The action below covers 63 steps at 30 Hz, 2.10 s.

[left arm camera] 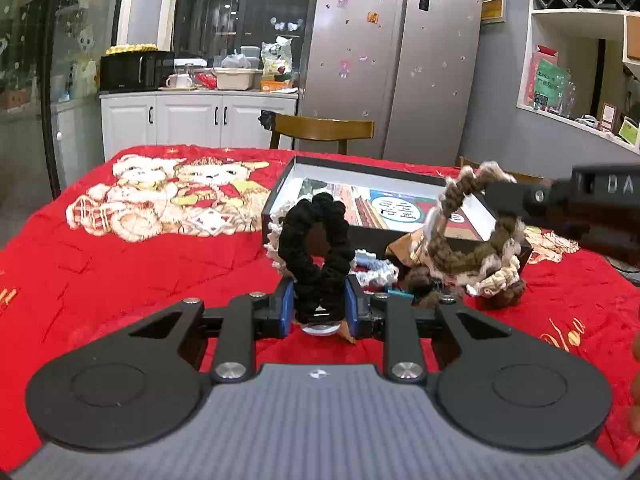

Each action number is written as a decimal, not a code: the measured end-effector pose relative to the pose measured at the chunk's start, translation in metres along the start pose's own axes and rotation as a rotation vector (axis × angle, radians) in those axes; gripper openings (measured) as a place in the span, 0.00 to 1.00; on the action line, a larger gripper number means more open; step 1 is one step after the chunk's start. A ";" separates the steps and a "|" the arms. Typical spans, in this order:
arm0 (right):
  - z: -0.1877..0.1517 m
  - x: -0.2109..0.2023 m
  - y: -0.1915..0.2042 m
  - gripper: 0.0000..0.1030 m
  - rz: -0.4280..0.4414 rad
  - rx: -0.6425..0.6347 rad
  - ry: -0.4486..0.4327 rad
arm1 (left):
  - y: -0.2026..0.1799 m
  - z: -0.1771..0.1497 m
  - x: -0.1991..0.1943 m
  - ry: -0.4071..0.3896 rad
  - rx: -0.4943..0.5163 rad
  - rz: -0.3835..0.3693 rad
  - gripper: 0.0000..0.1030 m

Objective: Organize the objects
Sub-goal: 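Lift both held scrunchies and carry them over the open black box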

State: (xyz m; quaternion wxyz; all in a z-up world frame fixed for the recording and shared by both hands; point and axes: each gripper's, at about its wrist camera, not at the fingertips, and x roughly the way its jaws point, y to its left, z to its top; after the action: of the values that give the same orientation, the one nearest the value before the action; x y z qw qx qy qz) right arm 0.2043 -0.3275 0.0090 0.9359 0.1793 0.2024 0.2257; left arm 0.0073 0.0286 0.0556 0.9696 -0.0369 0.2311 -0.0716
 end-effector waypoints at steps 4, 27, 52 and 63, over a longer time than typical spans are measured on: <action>0.014 0.004 0.010 0.10 -0.004 -0.030 0.001 | 0.001 0.010 0.000 -0.013 0.004 -0.001 0.29; 0.107 0.052 0.025 0.10 0.011 -0.067 -0.087 | -0.004 0.152 0.049 -0.164 0.052 -0.019 0.29; 0.064 0.135 -0.039 0.10 -0.086 0.022 0.085 | 0.014 0.076 0.202 0.194 0.052 -0.001 0.29; 0.058 0.130 -0.032 0.10 -0.067 -0.003 0.110 | 0.014 0.065 0.178 0.179 0.059 0.033 0.29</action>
State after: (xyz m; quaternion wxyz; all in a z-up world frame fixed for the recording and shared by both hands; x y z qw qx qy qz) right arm 0.3486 -0.3036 0.0059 0.9306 0.1585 0.2591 0.2041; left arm 0.1956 0.0172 0.0328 0.9468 0.0020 0.3149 -0.0657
